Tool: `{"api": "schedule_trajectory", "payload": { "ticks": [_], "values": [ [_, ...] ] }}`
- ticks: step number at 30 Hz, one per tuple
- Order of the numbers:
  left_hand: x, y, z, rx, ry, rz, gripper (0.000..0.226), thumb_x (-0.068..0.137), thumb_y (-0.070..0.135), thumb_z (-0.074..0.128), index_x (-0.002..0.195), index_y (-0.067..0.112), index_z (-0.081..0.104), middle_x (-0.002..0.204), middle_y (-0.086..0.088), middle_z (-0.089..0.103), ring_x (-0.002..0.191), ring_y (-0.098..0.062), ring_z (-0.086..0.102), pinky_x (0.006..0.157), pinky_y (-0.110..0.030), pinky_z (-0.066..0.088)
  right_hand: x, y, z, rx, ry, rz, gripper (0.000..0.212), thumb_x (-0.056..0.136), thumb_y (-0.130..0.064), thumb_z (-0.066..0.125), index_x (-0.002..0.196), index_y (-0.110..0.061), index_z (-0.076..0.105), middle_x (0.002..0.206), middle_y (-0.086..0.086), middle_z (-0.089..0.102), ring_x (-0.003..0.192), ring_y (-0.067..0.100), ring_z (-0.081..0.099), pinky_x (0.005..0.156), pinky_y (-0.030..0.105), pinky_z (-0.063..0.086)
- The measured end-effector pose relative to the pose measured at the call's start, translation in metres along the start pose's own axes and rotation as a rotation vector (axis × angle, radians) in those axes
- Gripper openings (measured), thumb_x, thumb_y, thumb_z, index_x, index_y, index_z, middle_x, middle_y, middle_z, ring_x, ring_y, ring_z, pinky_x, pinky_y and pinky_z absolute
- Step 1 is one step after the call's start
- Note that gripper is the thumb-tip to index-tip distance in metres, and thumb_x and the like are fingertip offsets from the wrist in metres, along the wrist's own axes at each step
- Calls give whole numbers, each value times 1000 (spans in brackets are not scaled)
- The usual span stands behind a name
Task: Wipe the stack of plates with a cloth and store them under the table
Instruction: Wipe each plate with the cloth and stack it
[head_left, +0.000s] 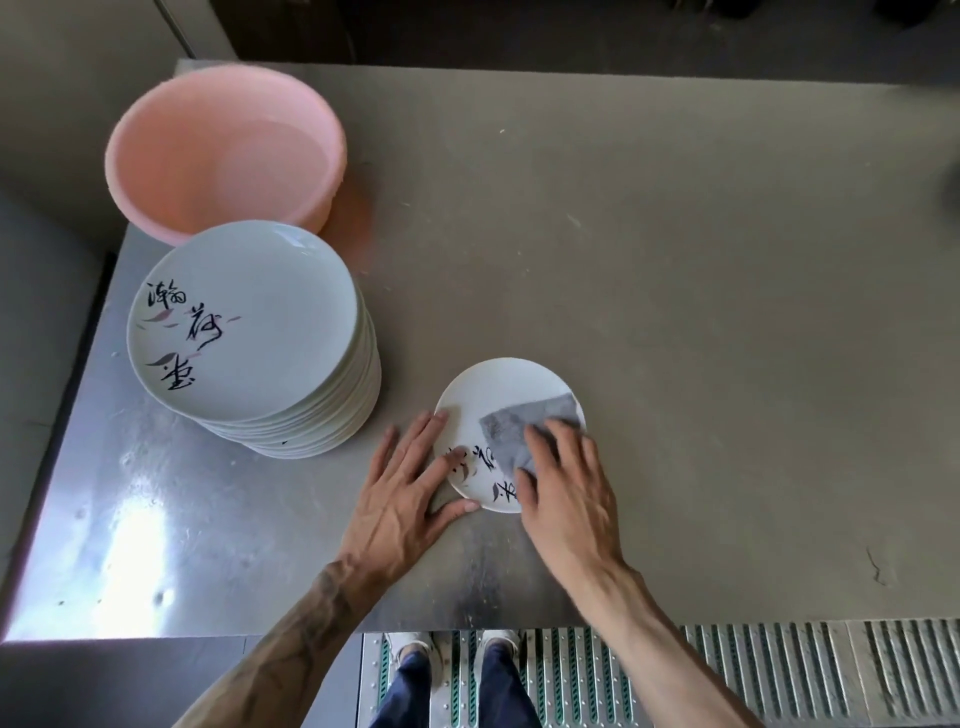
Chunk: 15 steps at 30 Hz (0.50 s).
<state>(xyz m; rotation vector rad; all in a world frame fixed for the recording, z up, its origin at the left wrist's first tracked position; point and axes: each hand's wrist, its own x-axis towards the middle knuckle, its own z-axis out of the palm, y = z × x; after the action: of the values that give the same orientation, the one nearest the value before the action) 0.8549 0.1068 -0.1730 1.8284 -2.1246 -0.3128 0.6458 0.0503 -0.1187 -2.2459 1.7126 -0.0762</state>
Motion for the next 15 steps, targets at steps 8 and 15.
{"api": "schedule_trajectory", "payload": {
  "ticks": [8, 15],
  "values": [
    [6, 2, 1, -27, 80, 3, 66, 90, 73, 62, 120, 14, 67, 128, -11, 55, 150, -25, 35, 122, -47, 30, 1, -1, -4, -28, -15, 34, 52, 101, -36, 53, 148, -15, 48, 152, 4, 42, 138, 24, 40, 114, 34, 38],
    [-1, 6, 4, 24, 46, -10, 61, 95, 68, 55, 130, 18, 62, 141, -2, 54, 141, -25, 44, 108, -41, 37, -17, -20, -1, 91, 0, -46, 32, 92, -22, 66, 124, -20, 66, 127, -2, 58, 109, 22, 56, 95, 34, 51]
  ]
}}
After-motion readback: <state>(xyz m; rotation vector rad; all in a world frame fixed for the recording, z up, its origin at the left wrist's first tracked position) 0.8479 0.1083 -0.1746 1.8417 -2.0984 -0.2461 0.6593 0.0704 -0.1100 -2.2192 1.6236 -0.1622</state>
